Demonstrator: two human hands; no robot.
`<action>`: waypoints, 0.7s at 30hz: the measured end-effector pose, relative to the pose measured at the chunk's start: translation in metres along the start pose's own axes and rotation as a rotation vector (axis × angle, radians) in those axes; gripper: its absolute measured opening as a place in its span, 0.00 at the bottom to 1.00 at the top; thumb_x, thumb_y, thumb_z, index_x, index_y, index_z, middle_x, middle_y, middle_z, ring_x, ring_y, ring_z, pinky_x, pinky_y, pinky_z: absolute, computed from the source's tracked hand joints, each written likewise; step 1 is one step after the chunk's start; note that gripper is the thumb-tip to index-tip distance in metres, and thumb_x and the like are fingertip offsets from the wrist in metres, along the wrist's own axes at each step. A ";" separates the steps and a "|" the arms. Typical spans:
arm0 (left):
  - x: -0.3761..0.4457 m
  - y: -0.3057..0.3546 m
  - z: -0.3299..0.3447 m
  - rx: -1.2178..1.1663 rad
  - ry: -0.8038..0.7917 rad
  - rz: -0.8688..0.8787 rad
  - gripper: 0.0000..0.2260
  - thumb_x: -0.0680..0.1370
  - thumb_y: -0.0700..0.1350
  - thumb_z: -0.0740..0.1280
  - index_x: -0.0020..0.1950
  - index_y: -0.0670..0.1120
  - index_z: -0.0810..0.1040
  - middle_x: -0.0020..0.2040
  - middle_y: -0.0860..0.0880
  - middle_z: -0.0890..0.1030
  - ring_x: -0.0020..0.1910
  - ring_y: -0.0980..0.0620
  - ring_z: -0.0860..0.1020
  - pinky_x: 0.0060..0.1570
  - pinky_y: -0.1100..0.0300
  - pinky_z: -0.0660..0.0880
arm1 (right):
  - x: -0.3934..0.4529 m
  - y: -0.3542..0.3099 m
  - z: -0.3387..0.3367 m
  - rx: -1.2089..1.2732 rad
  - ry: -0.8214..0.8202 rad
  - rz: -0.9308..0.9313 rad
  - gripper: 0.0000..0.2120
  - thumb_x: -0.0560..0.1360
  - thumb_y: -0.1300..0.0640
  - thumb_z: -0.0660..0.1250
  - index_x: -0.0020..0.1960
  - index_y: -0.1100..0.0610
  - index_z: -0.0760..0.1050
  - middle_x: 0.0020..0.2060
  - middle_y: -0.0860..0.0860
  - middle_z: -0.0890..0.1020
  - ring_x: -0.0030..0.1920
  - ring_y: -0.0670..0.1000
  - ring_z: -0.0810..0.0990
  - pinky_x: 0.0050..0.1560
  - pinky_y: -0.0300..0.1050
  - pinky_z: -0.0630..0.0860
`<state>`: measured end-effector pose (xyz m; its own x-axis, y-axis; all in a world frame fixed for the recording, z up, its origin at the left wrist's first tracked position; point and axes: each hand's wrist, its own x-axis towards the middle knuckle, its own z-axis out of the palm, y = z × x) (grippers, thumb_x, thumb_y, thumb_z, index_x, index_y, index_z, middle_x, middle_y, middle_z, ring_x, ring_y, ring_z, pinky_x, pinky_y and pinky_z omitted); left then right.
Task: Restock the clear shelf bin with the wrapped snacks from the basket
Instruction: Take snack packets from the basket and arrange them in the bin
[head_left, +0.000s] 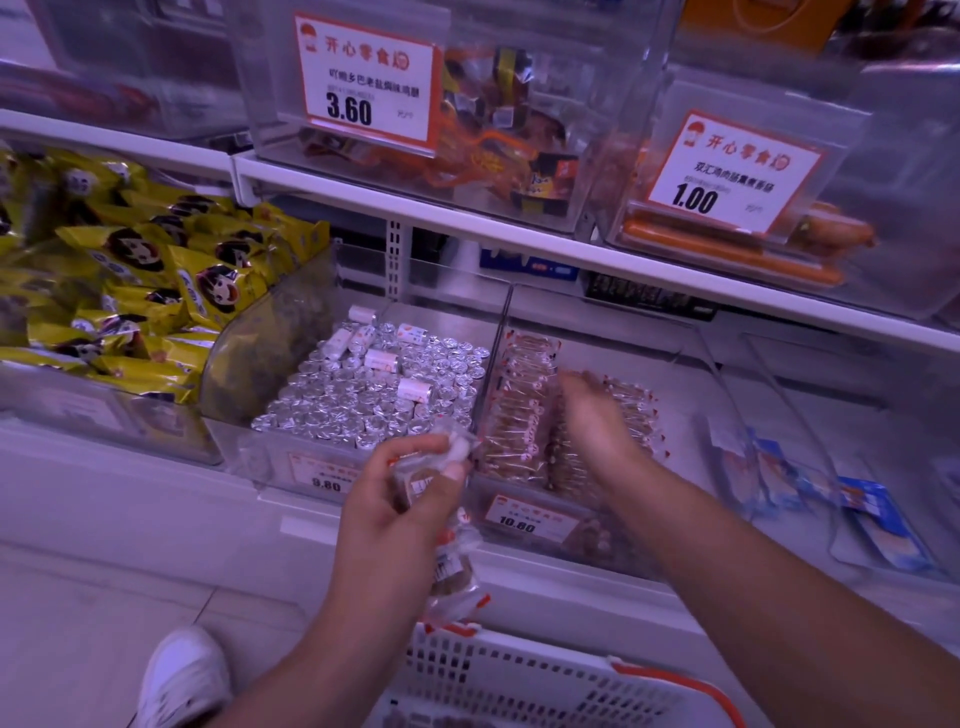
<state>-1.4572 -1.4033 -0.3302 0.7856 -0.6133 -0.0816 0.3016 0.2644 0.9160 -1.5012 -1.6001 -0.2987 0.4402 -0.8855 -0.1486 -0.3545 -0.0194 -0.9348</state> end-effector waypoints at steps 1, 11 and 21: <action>-0.001 0.002 0.001 -0.011 -0.014 0.003 0.11 0.70 0.53 0.74 0.51 0.54 0.81 0.36 0.46 0.79 0.27 0.52 0.74 0.27 0.58 0.73 | -0.014 0.002 -0.013 -0.078 0.070 -0.148 0.20 0.82 0.46 0.59 0.71 0.51 0.69 0.67 0.51 0.76 0.66 0.49 0.74 0.68 0.46 0.68; -0.022 -0.009 0.019 0.188 -0.038 0.208 0.12 0.78 0.55 0.61 0.53 0.54 0.82 0.43 0.48 0.84 0.38 0.56 0.79 0.37 0.66 0.76 | -0.164 0.033 0.008 0.406 -0.452 0.127 0.11 0.77 0.56 0.65 0.55 0.62 0.80 0.36 0.59 0.81 0.30 0.56 0.78 0.29 0.44 0.76; -0.007 -0.005 0.005 0.275 0.029 0.293 0.19 0.83 0.41 0.61 0.68 0.62 0.72 0.36 0.45 0.82 0.36 0.56 0.78 0.38 0.67 0.74 | -0.145 0.022 -0.025 0.690 -0.286 0.030 0.07 0.72 0.64 0.66 0.43 0.60 0.83 0.35 0.62 0.81 0.32 0.58 0.81 0.27 0.44 0.75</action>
<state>-1.4673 -1.4038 -0.3321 0.8332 -0.5191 0.1907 -0.0901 0.2129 0.9729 -1.5934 -1.4841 -0.2894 0.6691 -0.7240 -0.1674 0.1872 0.3823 -0.9049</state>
